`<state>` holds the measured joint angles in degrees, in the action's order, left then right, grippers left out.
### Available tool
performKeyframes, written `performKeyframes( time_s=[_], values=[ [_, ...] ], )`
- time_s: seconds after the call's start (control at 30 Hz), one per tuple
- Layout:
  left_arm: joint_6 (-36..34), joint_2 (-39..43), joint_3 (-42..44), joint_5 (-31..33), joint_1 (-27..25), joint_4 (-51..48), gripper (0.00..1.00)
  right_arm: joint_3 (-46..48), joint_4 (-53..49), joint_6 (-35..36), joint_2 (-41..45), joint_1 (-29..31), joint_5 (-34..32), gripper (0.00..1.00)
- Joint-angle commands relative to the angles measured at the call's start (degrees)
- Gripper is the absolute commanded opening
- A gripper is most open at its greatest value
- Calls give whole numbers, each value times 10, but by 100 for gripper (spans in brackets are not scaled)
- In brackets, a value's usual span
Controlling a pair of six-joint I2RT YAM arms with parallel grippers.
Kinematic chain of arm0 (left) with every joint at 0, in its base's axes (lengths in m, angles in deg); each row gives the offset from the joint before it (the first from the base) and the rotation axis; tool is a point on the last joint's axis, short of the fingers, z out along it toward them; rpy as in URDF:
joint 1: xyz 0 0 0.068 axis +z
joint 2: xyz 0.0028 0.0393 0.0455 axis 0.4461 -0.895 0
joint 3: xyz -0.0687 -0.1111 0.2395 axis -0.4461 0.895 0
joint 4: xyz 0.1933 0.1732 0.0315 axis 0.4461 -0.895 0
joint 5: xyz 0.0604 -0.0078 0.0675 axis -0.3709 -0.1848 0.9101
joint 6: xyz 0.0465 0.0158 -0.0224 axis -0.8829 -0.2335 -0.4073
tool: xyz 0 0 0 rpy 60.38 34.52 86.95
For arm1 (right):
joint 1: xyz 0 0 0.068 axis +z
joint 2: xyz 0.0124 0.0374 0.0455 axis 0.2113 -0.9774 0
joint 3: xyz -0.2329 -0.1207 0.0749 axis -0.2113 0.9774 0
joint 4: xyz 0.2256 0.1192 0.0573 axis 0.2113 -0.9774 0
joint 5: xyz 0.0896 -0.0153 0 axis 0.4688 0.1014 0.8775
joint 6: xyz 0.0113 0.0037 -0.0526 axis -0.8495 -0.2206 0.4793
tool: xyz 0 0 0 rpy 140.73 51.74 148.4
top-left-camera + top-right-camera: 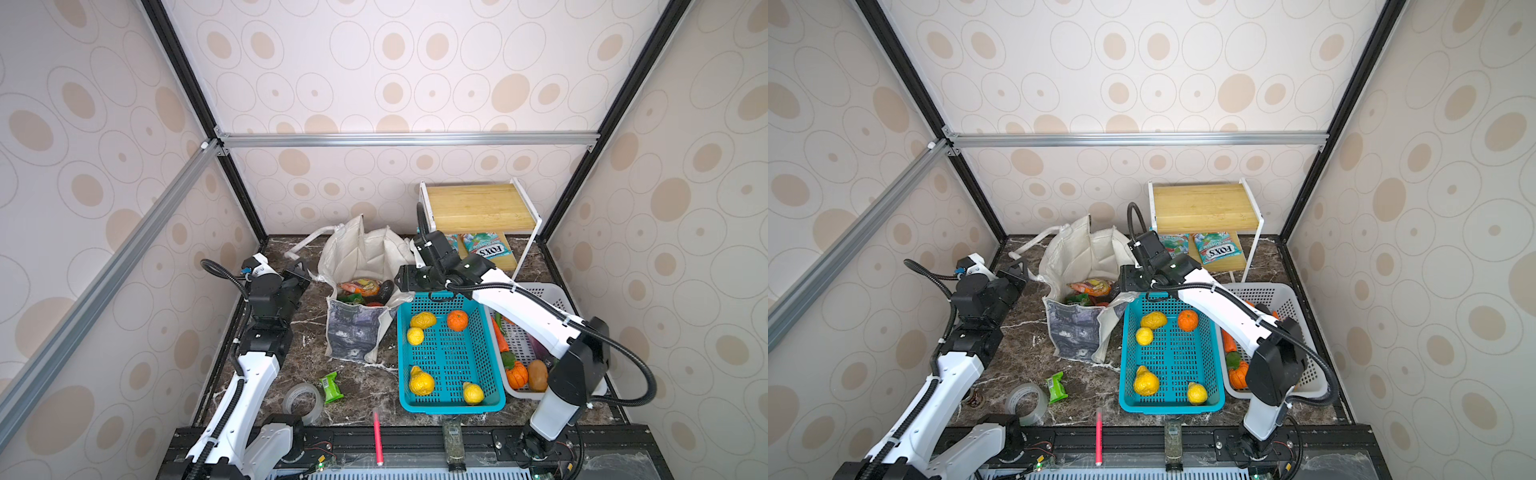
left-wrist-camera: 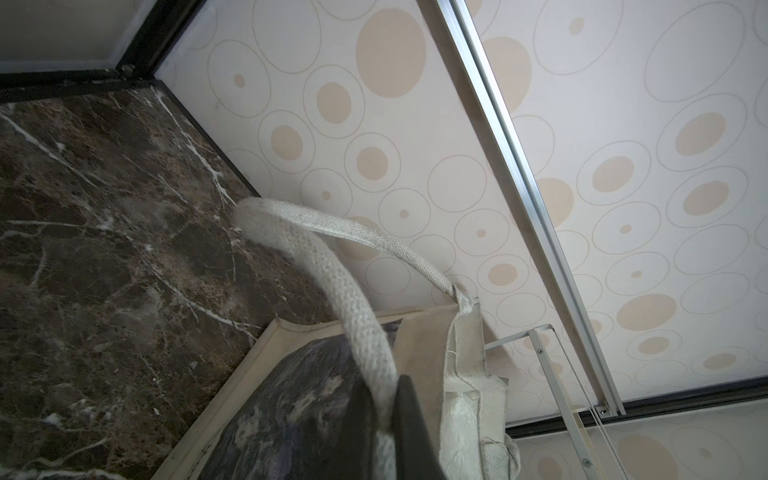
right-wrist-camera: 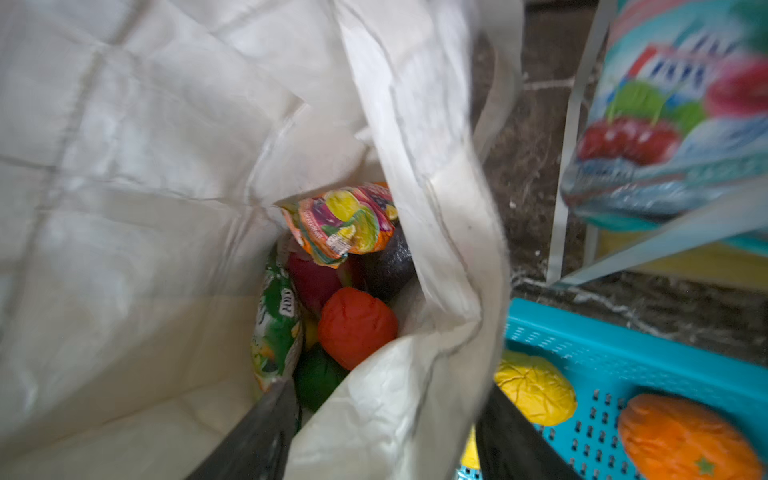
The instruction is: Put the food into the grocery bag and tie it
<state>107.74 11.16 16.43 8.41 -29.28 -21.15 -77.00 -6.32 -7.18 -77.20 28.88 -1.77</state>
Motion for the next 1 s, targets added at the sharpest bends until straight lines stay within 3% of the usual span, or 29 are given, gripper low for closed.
performKeyframes(
  time_s=[0.0,0.07,0.13,0.23,0.33,0.4,0.5,0.8,0.97],
  values=[
    [-29,33,3,48,1,-11,0,28,31,-12,82,-5,-48,75],
    [-34,39,6,52,1,-16,0,64,27,-47,112,-13,-67,81],
    [-39,40,8,46,1,-18,0,103,38,-87,133,-31,-49,100],
    [-41,42,12,33,2,-14,0,162,69,-142,154,-62,12,100],
    [-37,46,14,36,2,-18,0,215,96,-194,163,-67,23,100],
    [-36,51,16,40,2,-23,0,266,148,-238,168,-70,31,95],
    [-39,56,21,33,1,-19,0,294,188,-267,158,-67,38,79],
    [-32,51,25,13,2,-21,0,265,306,-359,46,-43,106,86],
    [-34,55,26,16,2,-28,0,199,337,-378,-33,-9,127,73]
  ],
)
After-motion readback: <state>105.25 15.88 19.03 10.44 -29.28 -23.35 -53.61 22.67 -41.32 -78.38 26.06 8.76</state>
